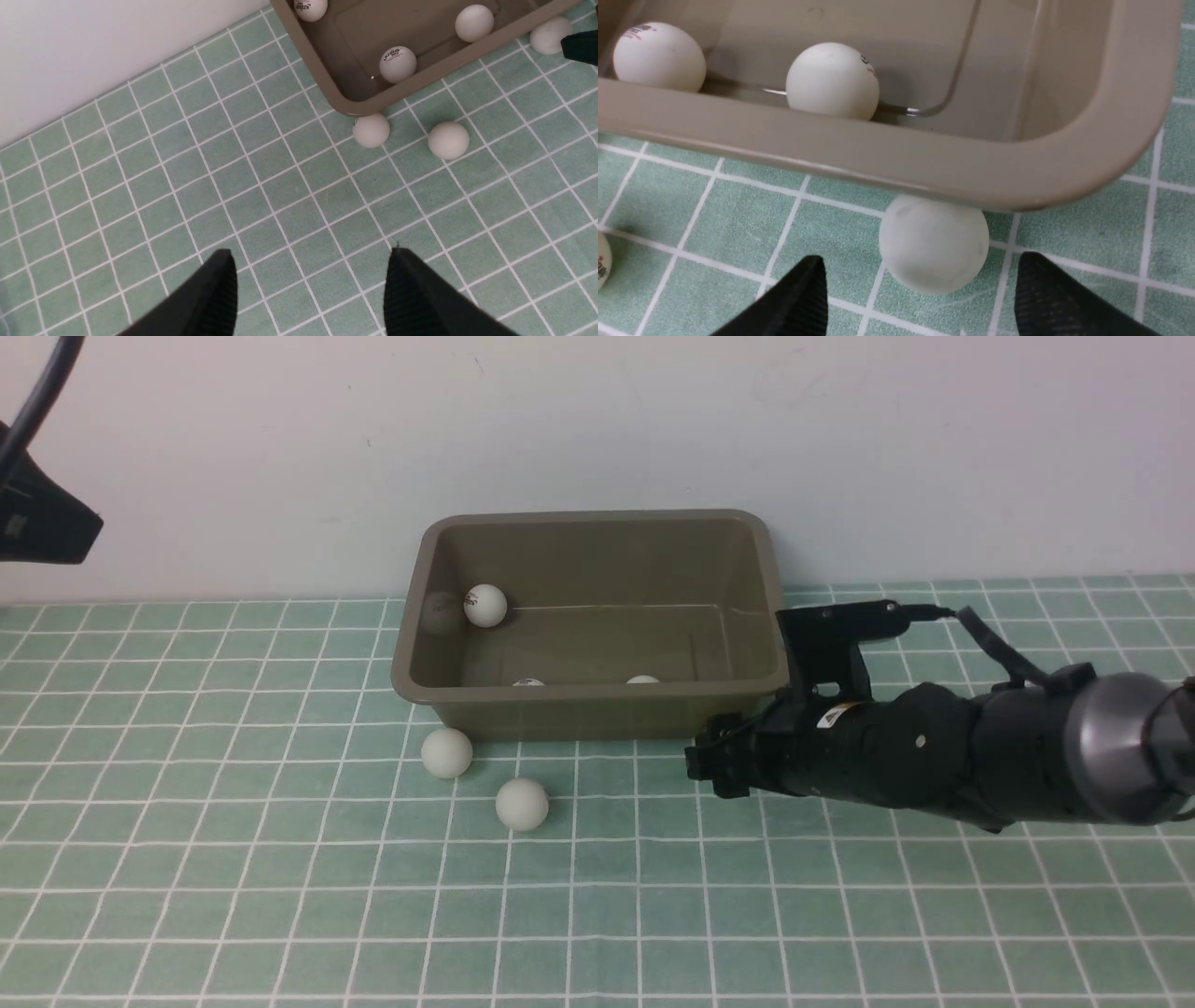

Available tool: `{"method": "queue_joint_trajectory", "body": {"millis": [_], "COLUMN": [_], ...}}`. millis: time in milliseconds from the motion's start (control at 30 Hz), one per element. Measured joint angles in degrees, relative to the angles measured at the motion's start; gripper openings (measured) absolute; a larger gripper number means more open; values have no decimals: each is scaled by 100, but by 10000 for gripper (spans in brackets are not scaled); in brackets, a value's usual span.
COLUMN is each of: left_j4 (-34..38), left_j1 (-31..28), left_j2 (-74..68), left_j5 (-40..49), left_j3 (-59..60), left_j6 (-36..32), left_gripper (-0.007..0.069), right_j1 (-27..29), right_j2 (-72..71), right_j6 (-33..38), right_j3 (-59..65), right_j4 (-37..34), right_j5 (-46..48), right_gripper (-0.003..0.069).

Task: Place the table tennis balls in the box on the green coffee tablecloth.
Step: 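Reach for and grasp a ping pong ball on the table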

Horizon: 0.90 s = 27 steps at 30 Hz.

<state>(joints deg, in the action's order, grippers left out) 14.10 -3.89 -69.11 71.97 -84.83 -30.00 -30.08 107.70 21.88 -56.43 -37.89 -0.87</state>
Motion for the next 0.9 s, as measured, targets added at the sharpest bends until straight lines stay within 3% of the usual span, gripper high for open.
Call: {"method": "queue_joint_trajectory", "body": {"millis": [900], "left_j4": [164], "left_j1": [0], "left_j2": [0], "left_j5": [0], "left_j3": [0], "left_j6": [-2], "left_gripper": [384], "right_j1": [0], "right_j2": [528], "right_j6": [24], "right_j3": [-219], "right_j4": [20], "right_j5": [-5], "right_gripper": [486]}}
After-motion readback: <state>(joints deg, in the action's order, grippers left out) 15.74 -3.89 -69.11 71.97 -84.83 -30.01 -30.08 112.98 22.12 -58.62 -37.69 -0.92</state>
